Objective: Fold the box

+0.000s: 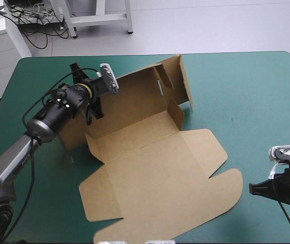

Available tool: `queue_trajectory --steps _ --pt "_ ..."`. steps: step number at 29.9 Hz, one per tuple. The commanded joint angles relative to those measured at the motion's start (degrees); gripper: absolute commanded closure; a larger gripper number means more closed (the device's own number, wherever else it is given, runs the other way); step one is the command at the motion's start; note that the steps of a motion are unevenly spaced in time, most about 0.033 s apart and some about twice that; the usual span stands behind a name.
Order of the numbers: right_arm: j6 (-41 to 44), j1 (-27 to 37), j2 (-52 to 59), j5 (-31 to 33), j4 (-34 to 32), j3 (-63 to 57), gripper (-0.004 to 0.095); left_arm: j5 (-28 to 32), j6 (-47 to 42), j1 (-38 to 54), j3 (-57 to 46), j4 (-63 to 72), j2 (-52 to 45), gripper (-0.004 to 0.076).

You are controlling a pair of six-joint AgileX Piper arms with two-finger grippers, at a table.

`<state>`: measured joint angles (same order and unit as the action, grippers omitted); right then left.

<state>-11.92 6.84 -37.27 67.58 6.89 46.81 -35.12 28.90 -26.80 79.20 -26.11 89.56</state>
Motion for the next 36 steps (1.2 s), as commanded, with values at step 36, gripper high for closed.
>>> queue_trajectory --steps 36 --pt "0.06 -0.19 -0.11 -3.62 2.35 1.4 0.0928 11.23 -60.6 -21.42 -8.34 -77.16 6.25 0.0734"
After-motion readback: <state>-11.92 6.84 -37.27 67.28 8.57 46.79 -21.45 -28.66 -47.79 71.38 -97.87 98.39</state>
